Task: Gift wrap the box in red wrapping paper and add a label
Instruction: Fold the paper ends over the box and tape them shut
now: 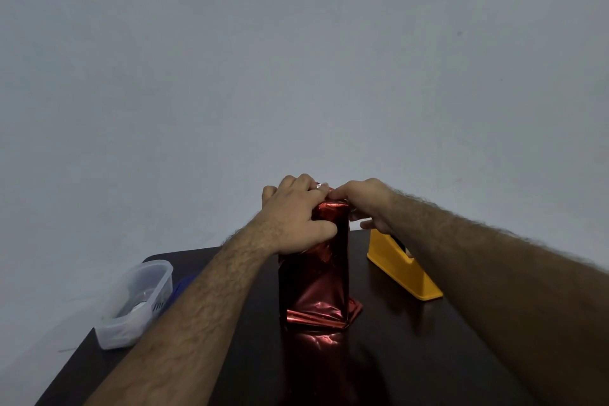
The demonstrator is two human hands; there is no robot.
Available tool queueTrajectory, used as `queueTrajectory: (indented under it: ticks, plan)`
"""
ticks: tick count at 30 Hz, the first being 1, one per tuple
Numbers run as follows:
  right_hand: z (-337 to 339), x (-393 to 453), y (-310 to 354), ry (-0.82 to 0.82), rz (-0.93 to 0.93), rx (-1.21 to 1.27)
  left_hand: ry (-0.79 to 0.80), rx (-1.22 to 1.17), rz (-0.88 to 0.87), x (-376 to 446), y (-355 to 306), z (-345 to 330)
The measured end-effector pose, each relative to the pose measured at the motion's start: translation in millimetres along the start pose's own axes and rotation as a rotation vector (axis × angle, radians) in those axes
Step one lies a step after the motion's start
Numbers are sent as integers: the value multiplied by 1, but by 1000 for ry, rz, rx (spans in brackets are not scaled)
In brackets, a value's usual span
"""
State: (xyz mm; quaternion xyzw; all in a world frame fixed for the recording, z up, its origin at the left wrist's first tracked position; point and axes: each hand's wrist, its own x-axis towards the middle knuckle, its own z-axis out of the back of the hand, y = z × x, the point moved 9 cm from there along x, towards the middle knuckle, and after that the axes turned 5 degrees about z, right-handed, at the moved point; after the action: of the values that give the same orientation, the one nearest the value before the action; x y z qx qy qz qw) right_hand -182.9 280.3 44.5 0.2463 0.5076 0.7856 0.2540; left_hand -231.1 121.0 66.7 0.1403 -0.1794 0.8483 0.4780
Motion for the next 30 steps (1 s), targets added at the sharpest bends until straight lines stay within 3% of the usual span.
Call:
queueTrajectory:
  ticks: [5, 11, 18, 23, 27, 30]
  plan:
    - [2, -1, 4, -59, 22, 3, -10, -9, 13, 0, 2, 2]
    - [-2, -3, -5, 125, 17, -5, -24, -33, 2, -1, 2, 3]
    - [0, -1, 0, 35, 18, -3, -22, 5, 8, 0, 2, 1]
    - [5, -3, 10, -40, 88, -132, -56, 9, 23, -2, -1, 1]
    - [-6, -14, 3, 147, 76, -60, -65, 15, 38, -2, 0, 2]
    - [-2, -14, 1, 144, 101, -78, -63, 22, 29, -2, -2, 2]
